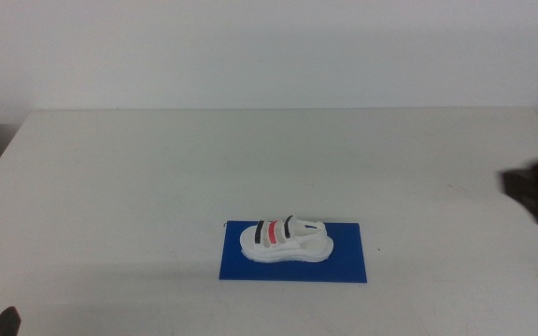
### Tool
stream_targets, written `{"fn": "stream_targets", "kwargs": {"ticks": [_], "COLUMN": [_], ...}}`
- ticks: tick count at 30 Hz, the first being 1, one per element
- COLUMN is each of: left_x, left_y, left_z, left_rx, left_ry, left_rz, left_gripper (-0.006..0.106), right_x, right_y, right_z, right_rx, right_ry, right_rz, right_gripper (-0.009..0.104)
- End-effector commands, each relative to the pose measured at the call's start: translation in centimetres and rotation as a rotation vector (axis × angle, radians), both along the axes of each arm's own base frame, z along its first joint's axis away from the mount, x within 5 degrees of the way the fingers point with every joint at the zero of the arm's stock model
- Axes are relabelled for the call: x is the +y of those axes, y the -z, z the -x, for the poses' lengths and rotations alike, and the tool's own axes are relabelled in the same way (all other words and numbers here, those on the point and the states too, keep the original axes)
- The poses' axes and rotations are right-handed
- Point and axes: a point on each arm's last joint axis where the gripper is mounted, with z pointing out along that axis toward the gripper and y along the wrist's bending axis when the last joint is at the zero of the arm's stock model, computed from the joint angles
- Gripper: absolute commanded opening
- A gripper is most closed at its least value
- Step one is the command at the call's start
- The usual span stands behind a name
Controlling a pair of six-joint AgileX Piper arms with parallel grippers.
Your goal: Use one arm to grab the shoe from the table and place it on the mat.
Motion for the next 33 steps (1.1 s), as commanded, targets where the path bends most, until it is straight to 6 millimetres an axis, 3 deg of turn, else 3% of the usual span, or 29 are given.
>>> {"fn": "stream_targets", "kwargs": {"ticks": [1, 5, 10, 23, 33], "left_x": [0.0, 0.0, 0.0, 0.0, 0.0], "left_y": [-0.6, -0.6, -0.6, -0.6, -0.6], "left_z": [-0.1, -0.1, -0.1, -0.1, -0.1], "left_rx": [-0.086, -0.086, -0.086, -0.086, -0.086], "left_ry": [-0.004, -0.004, -0.004, -0.004, -0.004], "left_rz": [0.010, 0.010, 0.010, 0.010, 0.010], "left_gripper": [0.094, 0.094, 0.094, 0.094, 0.094], "right_x": [-1.5, -2.8, -3.6, -3.6, -3.7], "right_y": [-0.9, 1.1, 4.0, 10.5, 13.0], "right_z": [2.6, 6.9, 10.4, 12.2, 13.8], "right_rx": [-0.187, -0.305, -0.413, -0.381, -0.485], "right_ry": [0.069, 0.116, 0.120, 0.108, 0.112], "right_rz": [-0.046, -0.037, 0.055, 0.065, 0.063], "right_gripper": [0.092, 0.092, 0.092, 0.092, 0.092]}}
